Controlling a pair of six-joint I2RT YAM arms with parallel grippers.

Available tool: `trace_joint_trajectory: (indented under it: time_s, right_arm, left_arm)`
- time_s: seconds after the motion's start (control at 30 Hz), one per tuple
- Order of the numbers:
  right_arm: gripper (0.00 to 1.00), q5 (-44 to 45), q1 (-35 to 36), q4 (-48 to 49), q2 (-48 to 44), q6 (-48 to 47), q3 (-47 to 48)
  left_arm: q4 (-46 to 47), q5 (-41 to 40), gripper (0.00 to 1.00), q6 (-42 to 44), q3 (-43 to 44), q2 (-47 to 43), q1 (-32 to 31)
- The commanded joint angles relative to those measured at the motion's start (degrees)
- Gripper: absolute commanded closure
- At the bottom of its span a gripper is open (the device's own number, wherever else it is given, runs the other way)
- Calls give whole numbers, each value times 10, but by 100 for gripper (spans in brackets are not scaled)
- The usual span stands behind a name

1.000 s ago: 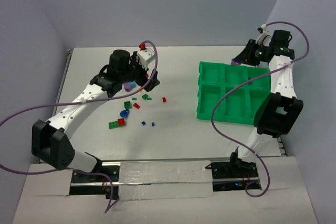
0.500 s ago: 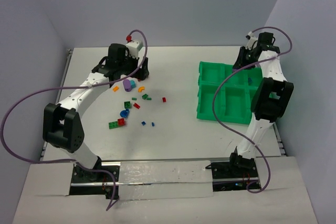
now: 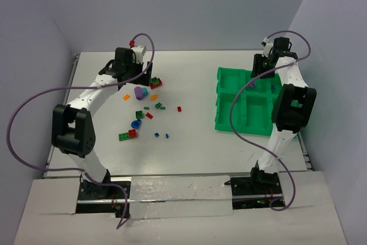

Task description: Sort the legos into containers by color

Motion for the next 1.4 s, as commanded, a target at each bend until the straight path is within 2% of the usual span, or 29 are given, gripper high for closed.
trace_joint_trajectory:
  time_s: [0.0, 0.07, 0.1, 0.13, 0.2, 0.3, 0.53, 0.7, 0.87, 1.13, 1.37]
  right_arm:
    - [31, 9, 0, 16, -10, -4, -10]
    - [23, 5, 1, 11, -16, -4, -10]
    - [20, 4, 1, 11, -19, -3, -10]
    - [17, 2, 2, 6, -22, -3, -9]
    - [0, -8, 3, -6, -34, -2, -3]
    - [0, -29, 3, -21, -52, 1, 7]
    - [0, -106, 5, -59, -94, 26, 42]
    - [0, -122, 10, -78, -107, 31, 64]
    - [0, -131, 11, -92, -110, 32, 76]
    - [0, -156, 15, -104, -110, 38, 88]
    - [0, -167, 32, -105, -119, 42, 84]
  left_arm:
    - [-9, 18, 1, 76, -8, -2, 16]
    - [-4, 69, 1, 150, -23, -2, 25]
    - [-11, 76, 1, 160, -23, 0, 31]
    - [-24, 127, 1, 207, -20, 4, 38]
    - [-65, 202, 1, 307, 0, 28, 63]
    - [-104, 228, 1, 390, 34, 71, 85]
    - [-105, 278, 1, 527, 63, 140, 116]
    - [-128, 297, 1, 551, 96, 185, 117]
    - [-110, 325, 1, 544, 89, 200, 117]
    - [-107, 324, 9, 559, 78, 206, 117]
    - [-125, 325, 29, 566, 93, 216, 117]
